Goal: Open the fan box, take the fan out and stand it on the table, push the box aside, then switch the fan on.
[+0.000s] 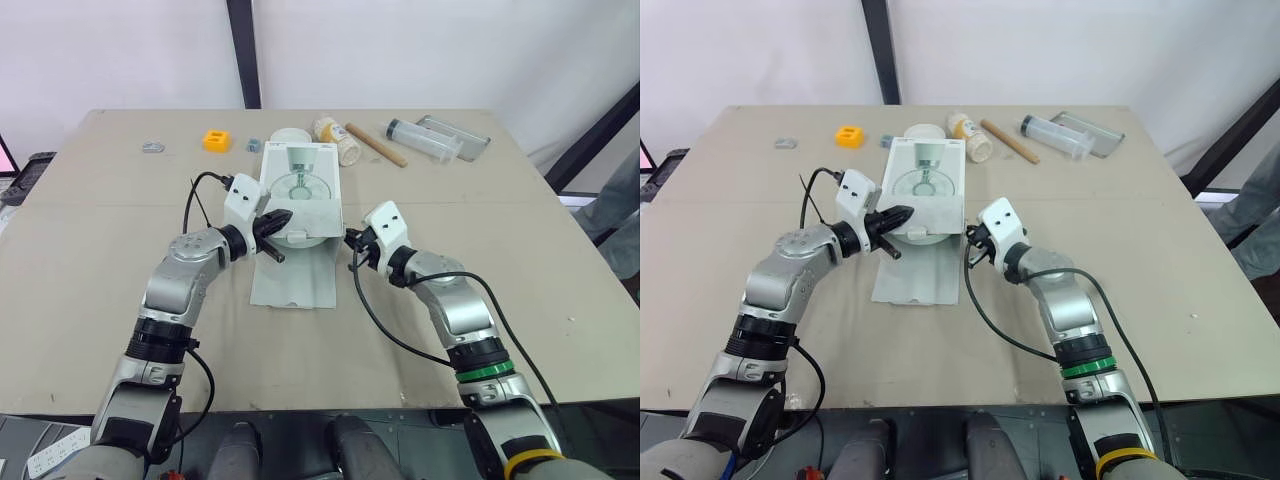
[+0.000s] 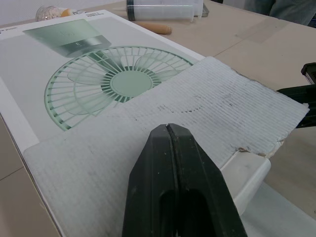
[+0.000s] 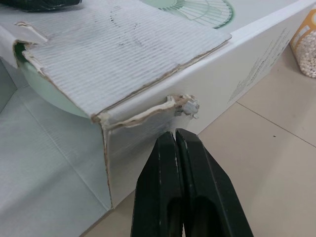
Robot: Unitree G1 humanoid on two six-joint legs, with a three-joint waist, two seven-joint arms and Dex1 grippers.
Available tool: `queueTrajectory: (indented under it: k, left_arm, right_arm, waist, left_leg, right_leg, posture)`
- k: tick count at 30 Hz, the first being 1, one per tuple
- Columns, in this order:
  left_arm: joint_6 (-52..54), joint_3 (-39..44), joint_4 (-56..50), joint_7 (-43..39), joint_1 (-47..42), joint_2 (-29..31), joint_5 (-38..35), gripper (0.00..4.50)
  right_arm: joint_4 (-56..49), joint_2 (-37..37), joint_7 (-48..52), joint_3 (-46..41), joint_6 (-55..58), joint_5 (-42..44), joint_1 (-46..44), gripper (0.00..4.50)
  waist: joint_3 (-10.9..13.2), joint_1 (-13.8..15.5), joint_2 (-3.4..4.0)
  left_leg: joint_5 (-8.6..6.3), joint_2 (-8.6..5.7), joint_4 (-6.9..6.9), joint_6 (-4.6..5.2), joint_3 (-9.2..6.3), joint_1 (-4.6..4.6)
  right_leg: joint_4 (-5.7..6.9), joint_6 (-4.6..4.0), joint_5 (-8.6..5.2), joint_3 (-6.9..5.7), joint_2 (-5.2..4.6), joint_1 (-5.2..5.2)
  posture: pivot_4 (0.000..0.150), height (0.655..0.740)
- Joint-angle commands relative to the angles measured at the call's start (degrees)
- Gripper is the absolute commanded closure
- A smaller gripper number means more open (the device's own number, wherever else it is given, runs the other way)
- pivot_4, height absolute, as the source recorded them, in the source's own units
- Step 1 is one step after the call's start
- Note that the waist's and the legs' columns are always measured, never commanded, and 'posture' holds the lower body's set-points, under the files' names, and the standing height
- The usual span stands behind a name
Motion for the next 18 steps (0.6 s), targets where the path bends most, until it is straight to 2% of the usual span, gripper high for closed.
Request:
queueTrajectory:
  k: [1, 8, 18]
  left_arm:
    - [0.54, -0.74, 0.16, -0.07, 0.90, -0.05, 0.26, 4.50]
    - [0.65, -0.51, -0.25, -0.14, 1.26, 0.30, 0.20, 4.50]
    - [0.74, -0.69, -0.92, -0.29, 1.62, 0.43, 0.17, 4.50]
  right_arm:
    - [0.00, -0.35, -0.73, -3.10, -3.53, 1.54, -2.63, 4.47]
    - [0.14, -0.35, 1.00, -6.07, -5.96, 5.05, -6.40, 4.47]
    - [-6.20, 1.23, 6.77, -0.23, -1.44, 7.73, -5.18, 4.47]
  waist:
    - [0.00, 0.02, 0.00]
    - [0.00, 0.02, 0.00]
    - [0.00, 0.00, 0.01]
  left_leg:
    - [0.00, 0.00, 0.00, 0.00, 0.00, 0.00]
    - [0.00, 0.00, 0.00, 0.00, 0.00, 0.00]
    - [0.00, 0.00, 0.00, 0.00, 0.00, 0.00]
  right_leg:
    - [0.00, 0.00, 0.00, 0.00, 0.00, 0.00]
    - [0.00, -0.04, 0.02, 0.00, 0.00, 0.01]
    - [0.00, -0.04, 0.02, 0.00, 0.00, 0.01]
  posture:
    - [0.150, 0.7400]
    - [0.150, 0.7400]
    - [0.150, 0.7400]
